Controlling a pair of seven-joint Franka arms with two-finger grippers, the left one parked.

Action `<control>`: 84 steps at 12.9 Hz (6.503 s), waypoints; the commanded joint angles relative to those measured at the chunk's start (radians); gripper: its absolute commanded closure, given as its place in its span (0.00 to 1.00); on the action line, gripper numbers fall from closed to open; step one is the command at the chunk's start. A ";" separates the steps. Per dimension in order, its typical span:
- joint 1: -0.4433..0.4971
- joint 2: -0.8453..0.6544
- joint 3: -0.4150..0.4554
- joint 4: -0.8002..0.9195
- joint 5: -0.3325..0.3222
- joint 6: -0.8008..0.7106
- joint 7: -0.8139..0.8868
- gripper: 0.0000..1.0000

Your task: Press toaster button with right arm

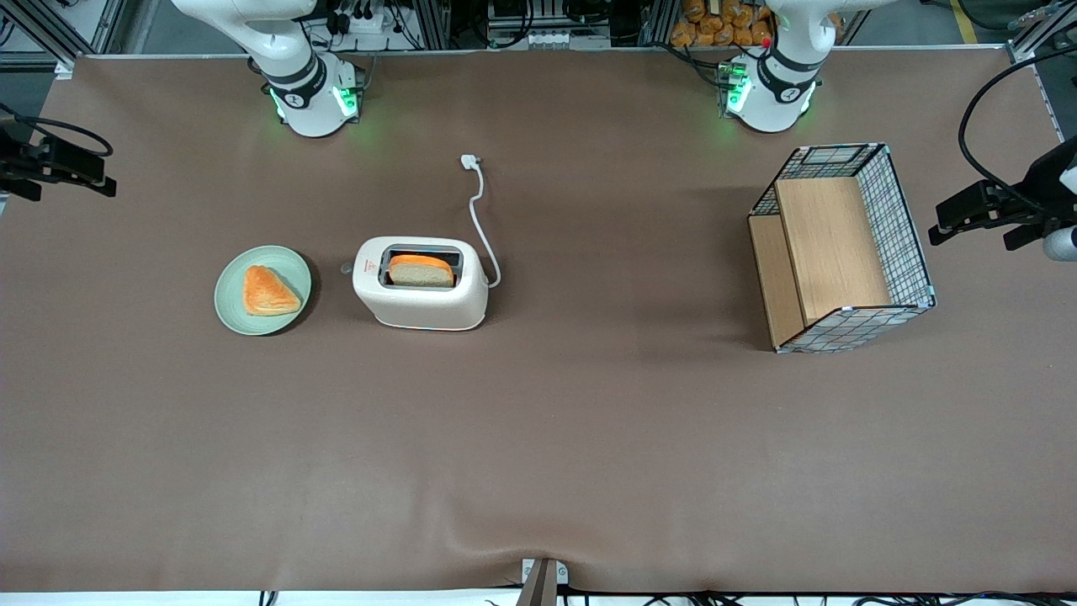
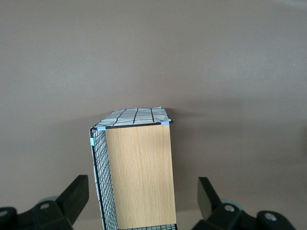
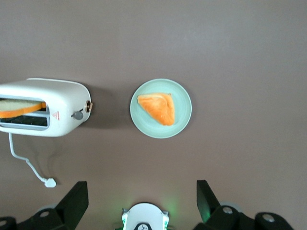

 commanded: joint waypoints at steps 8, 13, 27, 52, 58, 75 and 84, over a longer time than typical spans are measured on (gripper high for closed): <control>-0.015 0.004 0.007 -0.157 0.106 -0.002 0.013 0.00; 0.014 0.004 0.009 -0.320 0.195 0.096 0.013 0.00; 0.131 0.049 0.009 -0.563 0.423 0.366 0.014 1.00; 0.096 0.215 0.009 -0.650 0.686 0.558 -0.164 1.00; 0.097 0.233 0.009 -0.652 0.689 0.570 -0.168 1.00; 0.089 0.334 0.009 -0.653 0.720 0.611 -0.265 1.00; 0.094 0.389 0.009 -0.653 0.741 0.656 -0.293 1.00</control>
